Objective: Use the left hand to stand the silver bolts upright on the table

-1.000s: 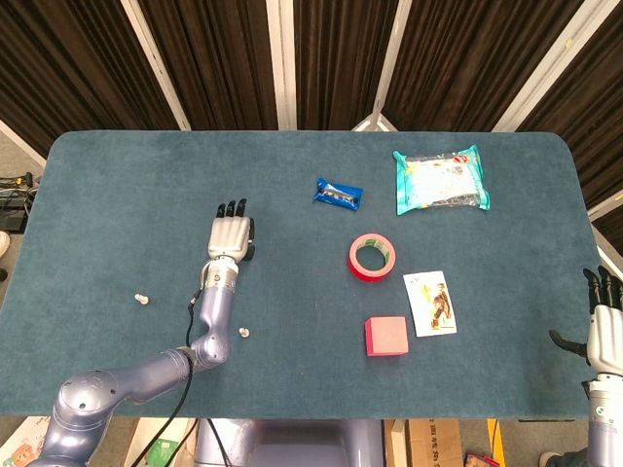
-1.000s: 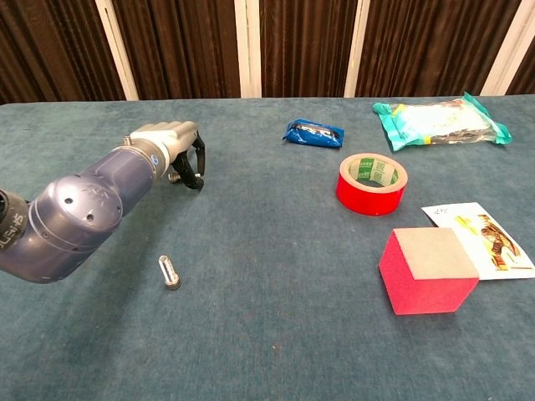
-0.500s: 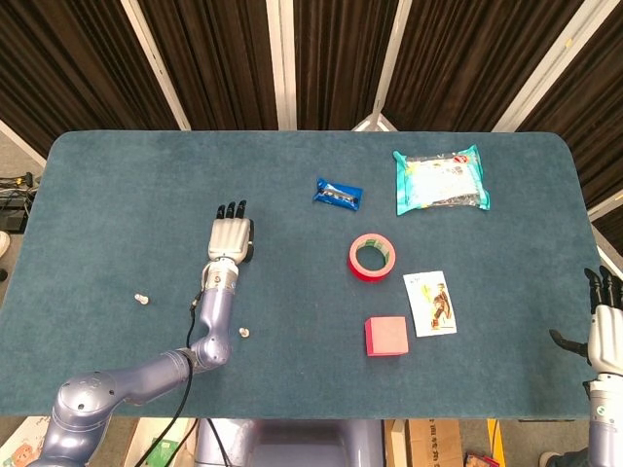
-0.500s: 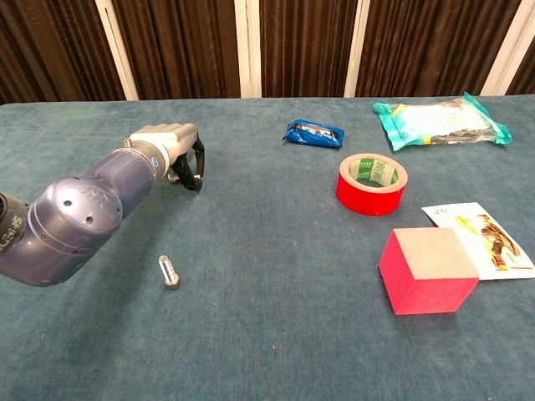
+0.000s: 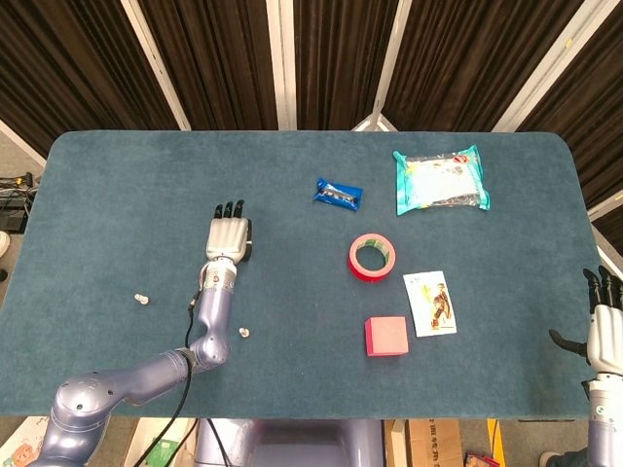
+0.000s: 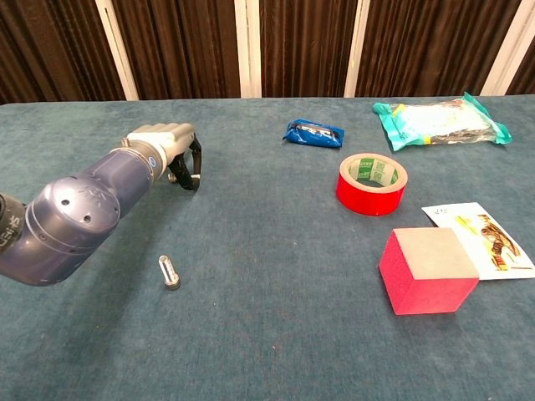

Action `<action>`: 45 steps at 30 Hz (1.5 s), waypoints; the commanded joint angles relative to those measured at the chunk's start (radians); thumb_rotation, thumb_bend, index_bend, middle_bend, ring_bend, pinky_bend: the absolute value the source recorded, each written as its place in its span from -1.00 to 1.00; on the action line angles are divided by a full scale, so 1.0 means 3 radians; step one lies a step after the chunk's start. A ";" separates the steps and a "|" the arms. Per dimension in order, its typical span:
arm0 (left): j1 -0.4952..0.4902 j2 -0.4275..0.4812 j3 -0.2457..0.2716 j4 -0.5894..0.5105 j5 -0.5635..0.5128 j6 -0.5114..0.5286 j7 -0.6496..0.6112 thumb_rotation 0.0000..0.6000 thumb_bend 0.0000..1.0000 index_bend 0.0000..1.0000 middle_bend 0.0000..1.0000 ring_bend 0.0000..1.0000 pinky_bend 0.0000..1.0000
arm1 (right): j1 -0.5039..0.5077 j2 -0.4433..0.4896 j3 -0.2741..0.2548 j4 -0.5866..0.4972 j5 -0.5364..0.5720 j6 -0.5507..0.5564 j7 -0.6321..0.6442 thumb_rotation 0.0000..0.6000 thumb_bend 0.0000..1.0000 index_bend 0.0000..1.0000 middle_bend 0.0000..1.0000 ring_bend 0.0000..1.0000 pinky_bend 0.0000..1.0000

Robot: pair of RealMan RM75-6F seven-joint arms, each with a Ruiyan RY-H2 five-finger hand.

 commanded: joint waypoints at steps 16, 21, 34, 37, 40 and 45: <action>0.0053 0.0061 -0.0069 -0.0120 0.0110 -0.0023 -0.0268 1.00 0.08 0.13 -0.90 -1.00 -1.00 | -0.0002 0.0003 -0.0003 0.0004 -0.0007 -0.0005 0.0021 1.00 -0.99 -0.75 -0.98 -1.00 -1.00; 0.0155 0.0238 -0.0126 -0.0386 0.0278 -0.0122 -0.0708 1.00 0.08 0.13 -0.89 -1.00 -1.00 | 0.0005 -0.0003 -0.0013 0.0001 -0.0010 -0.0022 0.0006 1.00 -0.99 -0.75 -0.98 -1.00 -1.00; 0.0414 0.0538 -0.0174 -0.0625 0.0646 -0.0516 -0.1878 1.00 0.08 0.13 -0.89 -1.00 -1.00 | 0.0009 -0.0014 -0.0019 0.0002 -0.0006 -0.0026 -0.0010 1.00 -0.98 -0.74 -0.98 -1.00 -1.00; 0.0448 0.0556 -0.0181 -0.0606 0.0751 -0.0583 -0.2130 1.00 0.08 0.13 -0.89 -1.00 -1.00 | 0.0010 -0.0014 -0.0021 0.0000 -0.0008 -0.0030 -0.0011 1.00 -0.99 -0.74 -0.98 -1.00 -1.00; 0.0472 0.0565 -0.0182 -0.0579 0.0859 -0.0617 -0.2340 1.00 0.08 0.13 -0.90 -1.00 -1.00 | 0.0011 -0.0015 -0.0021 0.0000 -0.0007 -0.0030 -0.0013 1.00 -0.99 -0.74 -0.98 -1.00 -1.00; 0.0525 0.0542 -0.0144 -0.0416 0.1214 -0.0635 -0.2885 1.00 0.08 0.13 -0.90 -1.00 -1.00 | 0.0011 -0.0016 -0.0019 0.0000 0.0001 -0.0034 -0.0011 1.00 -0.99 -0.74 -0.98 -1.00 -1.00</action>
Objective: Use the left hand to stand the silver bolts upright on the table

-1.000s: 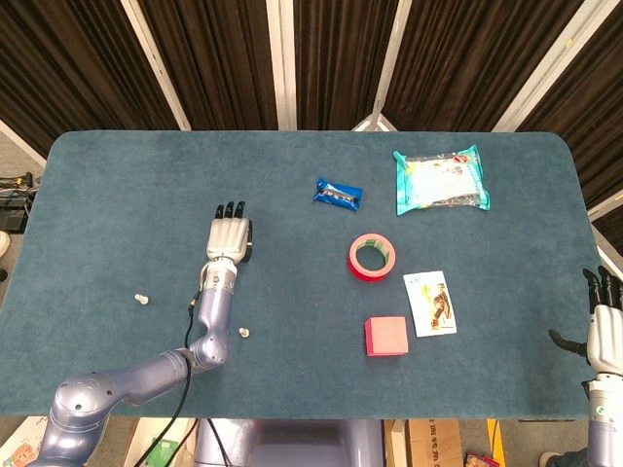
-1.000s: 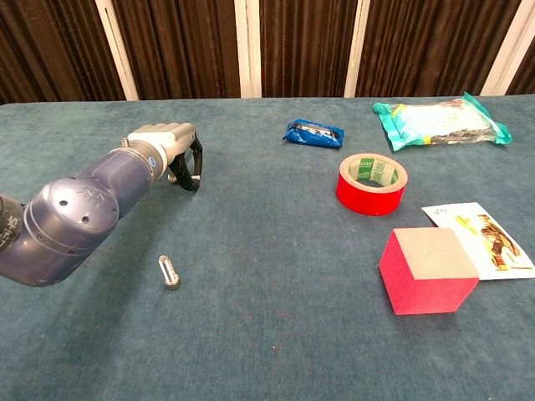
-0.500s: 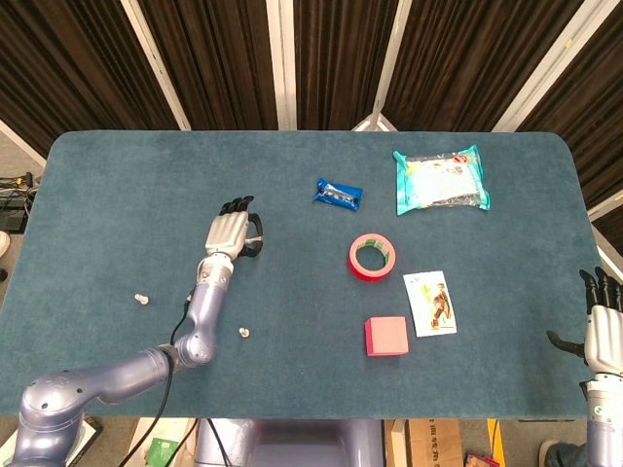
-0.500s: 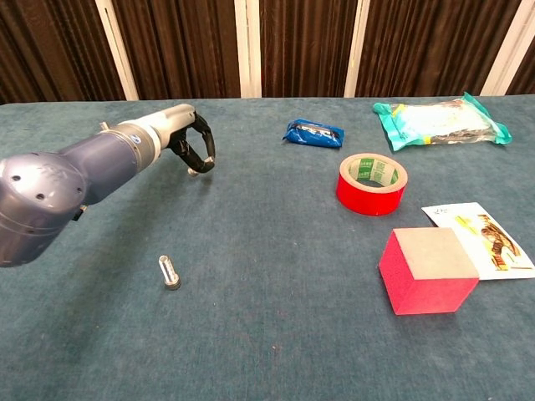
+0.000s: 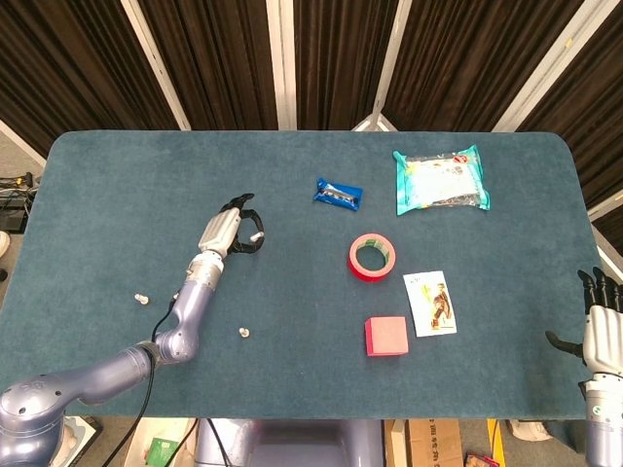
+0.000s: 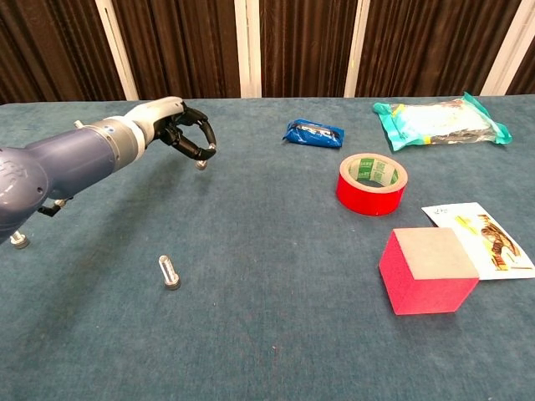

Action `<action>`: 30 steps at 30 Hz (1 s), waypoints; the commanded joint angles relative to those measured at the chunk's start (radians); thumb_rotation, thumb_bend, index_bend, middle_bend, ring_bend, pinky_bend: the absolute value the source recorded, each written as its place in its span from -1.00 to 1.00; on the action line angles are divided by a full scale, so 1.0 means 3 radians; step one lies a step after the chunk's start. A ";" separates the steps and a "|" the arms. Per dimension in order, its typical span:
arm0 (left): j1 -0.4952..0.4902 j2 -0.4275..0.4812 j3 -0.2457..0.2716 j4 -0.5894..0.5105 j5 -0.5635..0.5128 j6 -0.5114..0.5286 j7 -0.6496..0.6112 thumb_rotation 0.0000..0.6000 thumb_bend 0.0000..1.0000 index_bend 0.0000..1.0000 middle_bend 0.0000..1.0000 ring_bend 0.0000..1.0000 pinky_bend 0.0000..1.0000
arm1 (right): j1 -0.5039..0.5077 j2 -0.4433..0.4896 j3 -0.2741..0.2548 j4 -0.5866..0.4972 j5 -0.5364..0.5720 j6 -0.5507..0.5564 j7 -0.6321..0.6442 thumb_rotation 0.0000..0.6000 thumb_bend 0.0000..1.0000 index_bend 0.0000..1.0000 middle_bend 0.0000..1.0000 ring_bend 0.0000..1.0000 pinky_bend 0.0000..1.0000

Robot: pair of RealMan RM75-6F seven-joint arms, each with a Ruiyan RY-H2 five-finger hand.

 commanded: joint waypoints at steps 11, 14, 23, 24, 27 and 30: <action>0.0044 -0.0078 0.0148 0.0455 0.0704 -0.0236 -0.1260 1.00 0.08 0.13 -0.90 -1.00 -1.00 | 0.0004 -0.0003 -0.0002 0.0010 0.0007 -0.0013 -0.0004 1.00 -0.98 -0.74 -0.98 -1.00 -1.00; 0.0049 -0.0092 0.0178 0.0494 0.0841 -0.0239 -0.1548 1.00 0.08 0.13 -0.90 -1.00 -1.00 | 0.0006 -0.0006 -0.0002 0.0015 0.0013 -0.0020 -0.0003 1.00 -0.98 -0.74 -0.98 -1.00 -1.00; 0.0044 -0.0127 0.0327 0.0696 0.1220 -0.0244 -0.2408 1.00 0.08 0.13 -0.90 -1.00 -1.00 | 0.0004 0.0000 0.0000 0.0017 0.0016 -0.0019 0.0004 1.00 -0.99 -0.74 -0.98 -1.00 -1.00; 0.0038 -0.0128 0.0348 0.0725 0.1258 -0.0243 -0.2484 1.00 0.08 0.13 -0.90 -1.00 -1.00 | 0.0005 0.0000 -0.0001 0.0017 0.0015 -0.0021 0.0004 1.00 -0.99 -0.74 -0.98 -1.00 -1.00; 0.0020 -0.0144 0.0415 0.0822 0.1359 -0.0206 -0.2650 1.00 0.08 0.13 -0.90 -1.00 -1.00 | 0.0006 -0.0004 -0.0002 0.0018 0.0015 -0.0021 0.0001 1.00 -0.99 -0.74 -0.98 -1.00 -1.00; 0.0006 -0.0149 0.0465 0.0882 0.1412 -0.0192 -0.2768 1.00 0.08 0.13 -0.90 -1.00 -1.00 | 0.0008 -0.0008 -0.0001 0.0021 0.0018 -0.0024 -0.0002 1.00 -0.99 -0.74 -0.98 -1.00 -1.00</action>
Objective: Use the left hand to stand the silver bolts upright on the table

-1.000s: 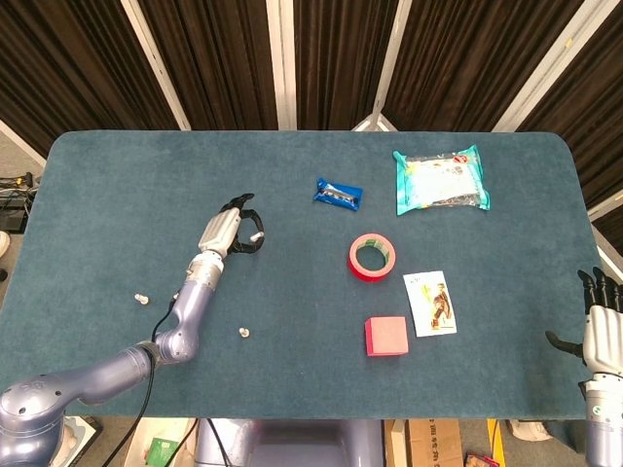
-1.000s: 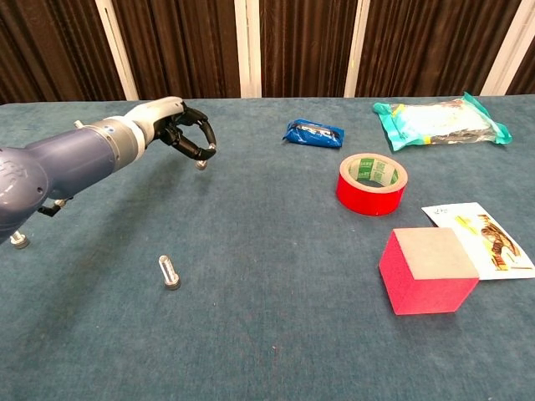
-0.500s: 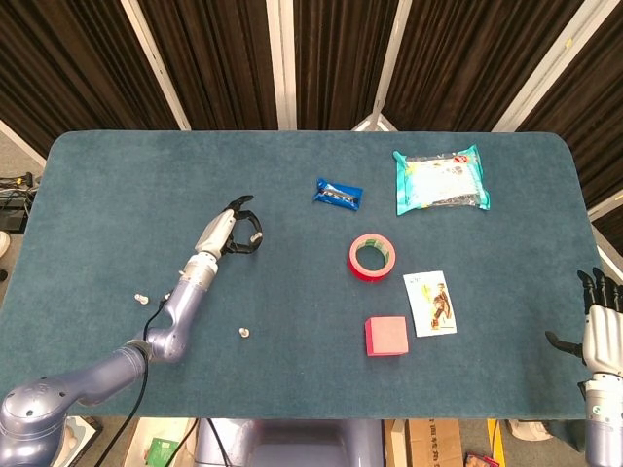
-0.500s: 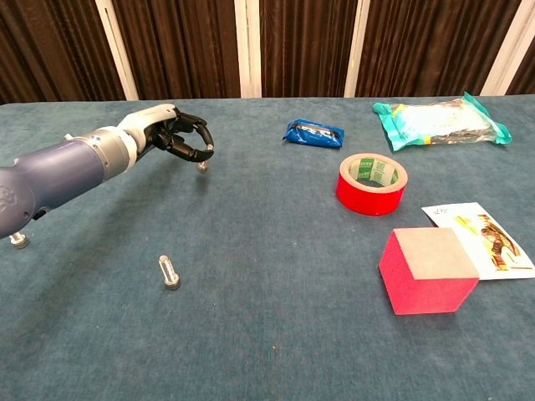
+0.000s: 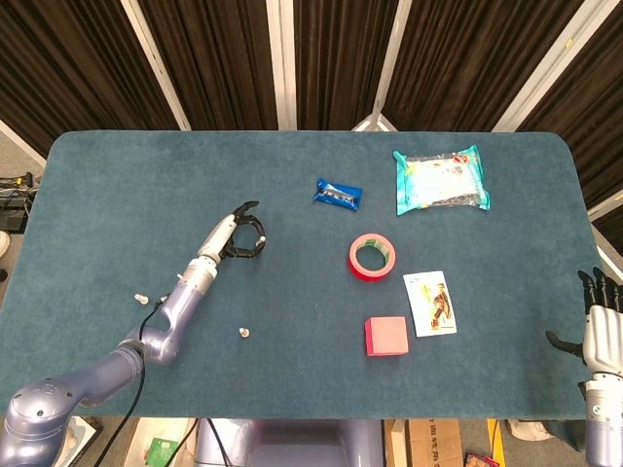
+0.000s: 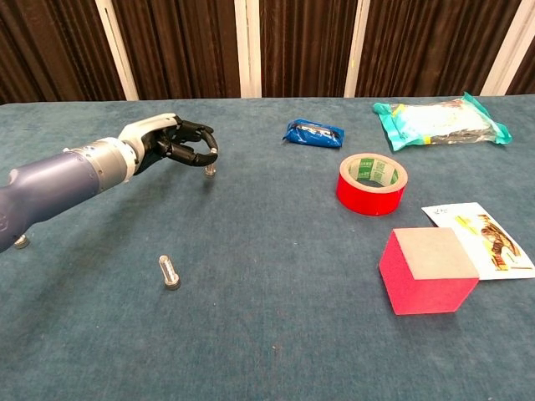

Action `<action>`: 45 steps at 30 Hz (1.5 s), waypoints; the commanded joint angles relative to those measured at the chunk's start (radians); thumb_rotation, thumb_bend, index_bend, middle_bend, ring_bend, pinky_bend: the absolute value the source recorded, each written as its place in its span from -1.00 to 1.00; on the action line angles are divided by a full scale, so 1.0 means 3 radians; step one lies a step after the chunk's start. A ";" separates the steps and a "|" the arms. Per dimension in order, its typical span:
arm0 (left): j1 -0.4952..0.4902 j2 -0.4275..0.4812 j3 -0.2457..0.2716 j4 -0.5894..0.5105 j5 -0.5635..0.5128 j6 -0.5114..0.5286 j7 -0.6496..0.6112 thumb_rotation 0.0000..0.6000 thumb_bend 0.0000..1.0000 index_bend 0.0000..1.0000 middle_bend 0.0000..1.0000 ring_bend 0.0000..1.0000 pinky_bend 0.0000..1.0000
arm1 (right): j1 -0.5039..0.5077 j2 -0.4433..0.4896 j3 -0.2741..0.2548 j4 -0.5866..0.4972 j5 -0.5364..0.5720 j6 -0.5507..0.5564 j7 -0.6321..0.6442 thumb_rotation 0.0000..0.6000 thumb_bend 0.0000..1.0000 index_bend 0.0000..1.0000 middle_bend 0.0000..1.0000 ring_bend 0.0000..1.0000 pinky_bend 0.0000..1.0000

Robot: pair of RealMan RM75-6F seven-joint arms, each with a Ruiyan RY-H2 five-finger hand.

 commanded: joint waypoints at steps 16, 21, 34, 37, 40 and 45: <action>-0.0041 0.0001 0.0197 0.0216 0.0083 0.0024 -0.0168 1.00 0.03 0.12 -0.92 -1.00 -1.00 | 0.0002 -0.0010 0.0001 0.0010 0.0005 0.0004 -0.0013 1.00 -0.98 -0.74 -0.98 -1.00 -1.00; -0.0036 0.0025 0.0211 0.0204 0.0046 0.0004 -0.0114 1.00 -0.03 0.10 -0.93 -1.00 -1.00 | 0.0001 -0.0008 0.0003 0.0008 0.0008 0.0004 -0.0009 1.00 -0.99 -0.74 -0.98 -1.00 -1.00; -0.0032 0.0077 0.0279 0.0177 0.0057 -0.0003 -0.0075 1.00 -0.03 0.06 -0.94 -1.00 -1.00 | 0.0001 -0.0013 0.0007 0.0011 0.0008 0.0013 -0.0007 1.00 -0.99 -0.74 -0.98 -1.00 -1.00; -0.0030 0.0093 0.0296 0.0168 0.0059 -0.0021 -0.0070 1.00 -0.03 0.03 -0.94 -1.00 -1.00 | -0.0001 -0.0014 0.0010 0.0011 0.0010 0.0018 -0.0005 1.00 -0.99 -0.74 -0.98 -1.00 -1.00; -0.0029 0.0109 0.0317 0.0163 0.0061 -0.0042 -0.0054 1.00 -0.06 0.00 -0.95 -1.00 -1.00 | -0.0004 -0.0014 0.0015 0.0011 0.0011 0.0027 -0.0002 1.00 -0.98 -0.74 -0.98 -1.00 -1.00; -0.0035 0.0132 0.0335 0.0133 0.0069 -0.0040 -0.0016 1.00 -0.11 -0.09 -0.96 -1.00 -1.00 | -0.0004 -0.0016 0.0013 0.0010 0.0011 0.0026 -0.0007 1.00 -0.99 -0.74 -0.98 -1.00 -1.00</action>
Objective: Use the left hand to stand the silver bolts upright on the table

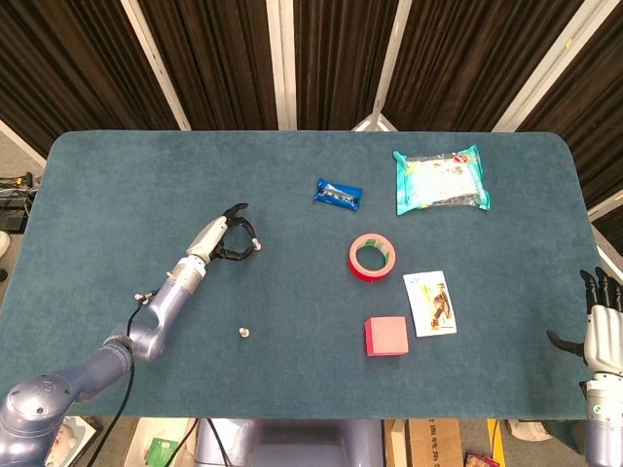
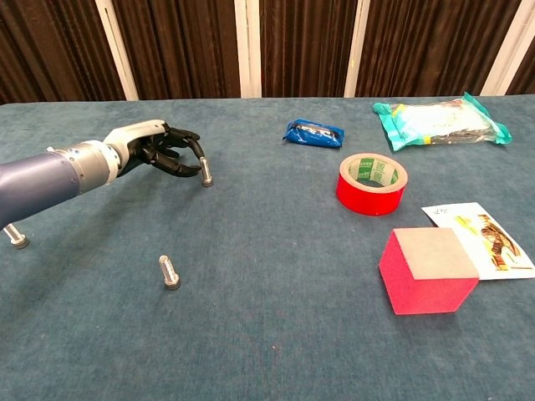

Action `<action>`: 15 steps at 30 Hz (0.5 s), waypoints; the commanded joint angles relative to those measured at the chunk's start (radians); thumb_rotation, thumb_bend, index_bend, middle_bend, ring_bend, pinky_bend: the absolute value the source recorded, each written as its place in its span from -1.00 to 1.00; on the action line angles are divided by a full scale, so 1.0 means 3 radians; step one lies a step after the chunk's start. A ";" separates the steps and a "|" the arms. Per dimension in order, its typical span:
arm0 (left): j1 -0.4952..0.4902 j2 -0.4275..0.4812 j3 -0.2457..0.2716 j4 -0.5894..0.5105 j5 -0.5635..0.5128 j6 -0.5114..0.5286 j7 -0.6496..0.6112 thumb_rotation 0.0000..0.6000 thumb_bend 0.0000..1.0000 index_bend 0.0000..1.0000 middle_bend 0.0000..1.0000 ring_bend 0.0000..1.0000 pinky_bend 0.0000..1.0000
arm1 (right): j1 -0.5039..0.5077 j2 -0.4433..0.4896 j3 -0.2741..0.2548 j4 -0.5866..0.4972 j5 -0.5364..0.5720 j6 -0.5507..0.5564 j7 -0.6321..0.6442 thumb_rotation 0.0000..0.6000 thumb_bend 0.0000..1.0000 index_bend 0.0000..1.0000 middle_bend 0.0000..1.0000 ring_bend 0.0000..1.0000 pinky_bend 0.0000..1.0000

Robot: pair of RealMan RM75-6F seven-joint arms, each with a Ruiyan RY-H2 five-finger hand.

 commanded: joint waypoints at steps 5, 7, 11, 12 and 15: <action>0.0002 0.0041 -0.0012 -0.0087 0.0019 0.0118 0.0044 1.00 -0.13 -0.28 -1.00 -1.00 -1.00 | 0.0000 -0.0007 -0.0002 -0.0003 -0.0009 0.0013 -0.0010 1.00 -0.99 -0.74 -0.98 -1.00 -1.00; 0.0023 0.0068 -0.0030 -0.0135 0.0037 0.0247 0.0074 1.00 -0.14 -0.34 -1.00 -1.00 -1.00 | -0.0003 -0.0005 -0.0001 -0.0008 -0.0013 0.0018 -0.0006 1.00 -0.99 -0.74 -0.98 -1.00 -1.00; 0.0071 0.0193 -0.0065 -0.0312 0.0062 0.0480 0.0195 1.00 -0.15 -0.37 -1.00 -1.00 -1.00 | -0.0005 -0.0002 0.0000 -0.0013 -0.0019 0.0024 0.0000 1.00 -0.99 -0.73 -0.98 -1.00 -1.00; 0.0091 0.0246 -0.0086 -0.0393 0.0085 0.0611 0.0252 1.00 -0.15 -0.38 -1.00 -1.00 -1.00 | -0.0007 -0.0001 0.0001 -0.0012 -0.0023 0.0030 0.0003 1.00 -0.98 -0.73 -0.98 -1.00 -1.00; 0.0162 0.0394 -0.0150 -0.0653 0.0168 0.1025 0.0417 1.00 -0.15 -0.40 -1.00 -1.00 -1.00 | -0.0016 -0.0002 0.0016 -0.0005 -0.0024 0.0063 0.0015 1.00 -0.99 -0.73 -0.98 -1.00 -1.00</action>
